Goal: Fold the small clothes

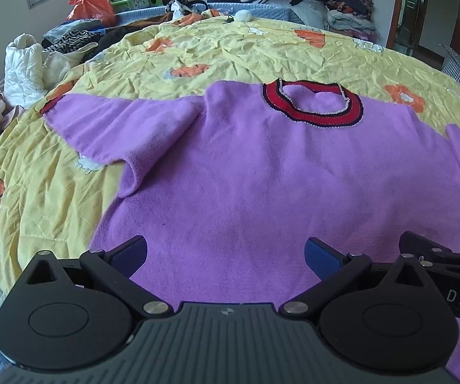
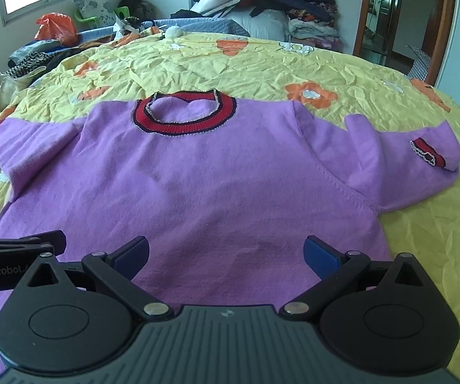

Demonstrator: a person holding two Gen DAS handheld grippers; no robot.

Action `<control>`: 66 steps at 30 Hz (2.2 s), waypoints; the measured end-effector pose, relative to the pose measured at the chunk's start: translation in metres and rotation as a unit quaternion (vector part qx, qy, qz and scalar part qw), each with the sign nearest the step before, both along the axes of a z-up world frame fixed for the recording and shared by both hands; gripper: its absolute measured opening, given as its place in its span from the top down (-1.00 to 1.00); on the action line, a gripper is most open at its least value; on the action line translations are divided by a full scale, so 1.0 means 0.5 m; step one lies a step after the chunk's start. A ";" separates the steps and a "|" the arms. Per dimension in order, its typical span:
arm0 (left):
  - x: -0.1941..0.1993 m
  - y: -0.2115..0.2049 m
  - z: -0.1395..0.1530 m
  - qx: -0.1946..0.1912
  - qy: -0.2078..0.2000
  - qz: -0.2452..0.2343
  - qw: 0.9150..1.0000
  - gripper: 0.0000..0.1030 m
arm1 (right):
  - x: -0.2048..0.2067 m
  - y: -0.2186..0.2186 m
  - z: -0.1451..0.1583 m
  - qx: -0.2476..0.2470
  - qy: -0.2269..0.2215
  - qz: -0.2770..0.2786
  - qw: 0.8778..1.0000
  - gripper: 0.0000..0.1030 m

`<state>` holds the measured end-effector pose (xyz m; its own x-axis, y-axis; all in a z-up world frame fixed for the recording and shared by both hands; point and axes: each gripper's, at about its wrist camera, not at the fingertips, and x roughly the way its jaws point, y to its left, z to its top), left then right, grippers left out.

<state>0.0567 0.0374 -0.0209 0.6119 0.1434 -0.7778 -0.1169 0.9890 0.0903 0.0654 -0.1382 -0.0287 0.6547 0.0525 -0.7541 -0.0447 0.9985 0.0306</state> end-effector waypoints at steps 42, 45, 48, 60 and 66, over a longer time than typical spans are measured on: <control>0.063 -0.038 -0.013 -0.120 -0.049 -0.029 0.991 -1.00 | 0.080 -0.241 -0.028 0.018 -0.086 0.018 0.996 -1.00; 0.064 -0.055 -0.011 -0.070 -0.061 -0.023 0.995 -1.00 | 0.104 -0.324 -0.032 -0.048 -0.110 -0.023 0.992 -1.00; 0.072 -0.048 -0.022 -0.088 -0.049 -0.033 0.994 -1.00 | 0.134 -0.422 -0.042 -0.066 -0.124 -0.060 0.988 -1.00; 0.072 -0.083 -0.041 -0.105 -0.034 -0.061 0.992 -1.00 | 0.229 -0.544 -0.138 -0.204 -0.126 0.040 0.970 -0.89; 0.077 -0.078 -0.051 -0.107 0.001 -0.043 0.993 -1.00 | 0.270 -0.566 -0.143 -0.171 -0.105 0.078 0.977 0.05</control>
<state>0.0950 -0.0016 -0.0466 0.6138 -0.0787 -0.7855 -0.0311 0.9918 -0.1237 0.2005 -0.4213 -0.1003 0.8006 -0.0670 -0.5954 -0.1676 0.9290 -0.3298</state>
